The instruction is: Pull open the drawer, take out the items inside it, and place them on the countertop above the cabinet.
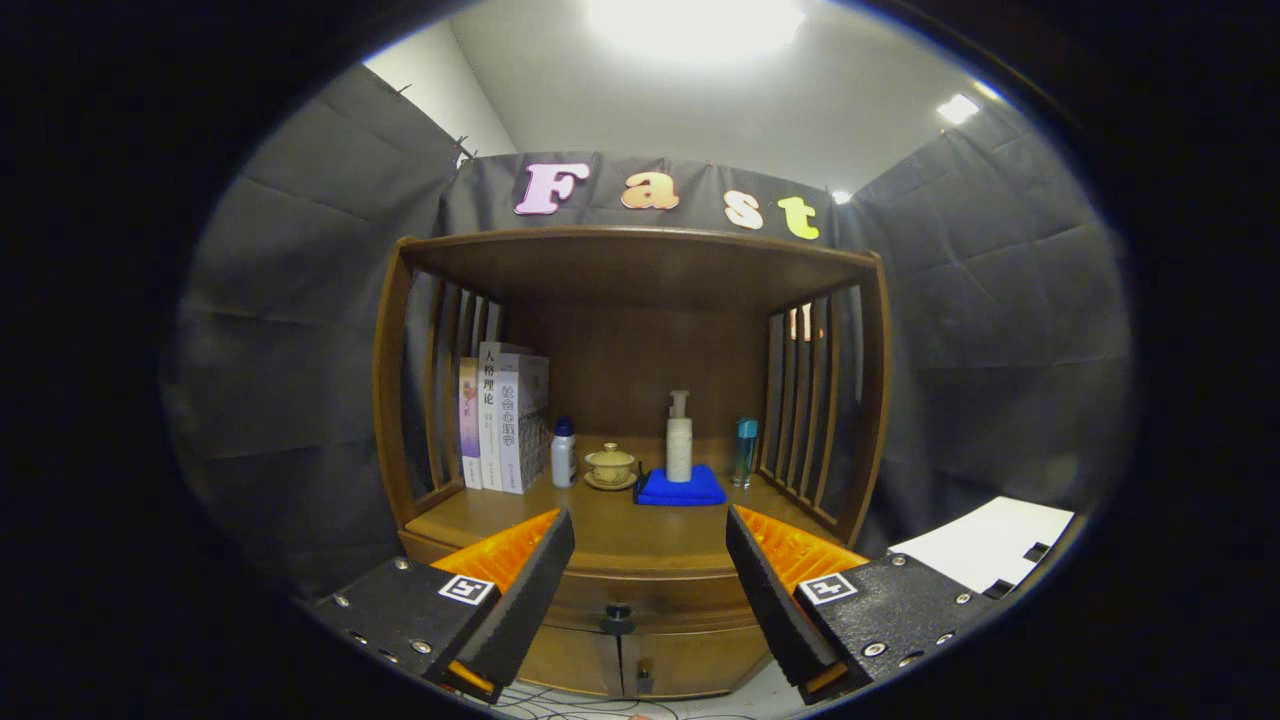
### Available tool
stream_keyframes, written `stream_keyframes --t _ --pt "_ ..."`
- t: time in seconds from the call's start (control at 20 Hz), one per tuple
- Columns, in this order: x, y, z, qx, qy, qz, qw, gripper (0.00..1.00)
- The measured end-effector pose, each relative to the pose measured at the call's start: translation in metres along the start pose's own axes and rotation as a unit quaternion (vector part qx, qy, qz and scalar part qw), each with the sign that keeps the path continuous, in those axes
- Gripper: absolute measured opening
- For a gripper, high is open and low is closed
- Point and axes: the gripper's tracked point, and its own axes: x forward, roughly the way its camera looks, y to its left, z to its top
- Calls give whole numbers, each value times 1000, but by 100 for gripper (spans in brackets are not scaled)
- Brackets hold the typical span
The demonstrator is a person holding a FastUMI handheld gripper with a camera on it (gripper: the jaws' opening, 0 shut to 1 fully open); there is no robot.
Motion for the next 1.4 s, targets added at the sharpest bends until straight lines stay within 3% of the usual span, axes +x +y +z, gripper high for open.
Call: stream_keyframes --t 0.2,0.85,1.4 --pt "12 -1 -24 -20 -3 -1 1000 95" --pt "15 6 -87 1 1 -41 999 95" --pt "50 24 -178 13 68 -54 996 95"
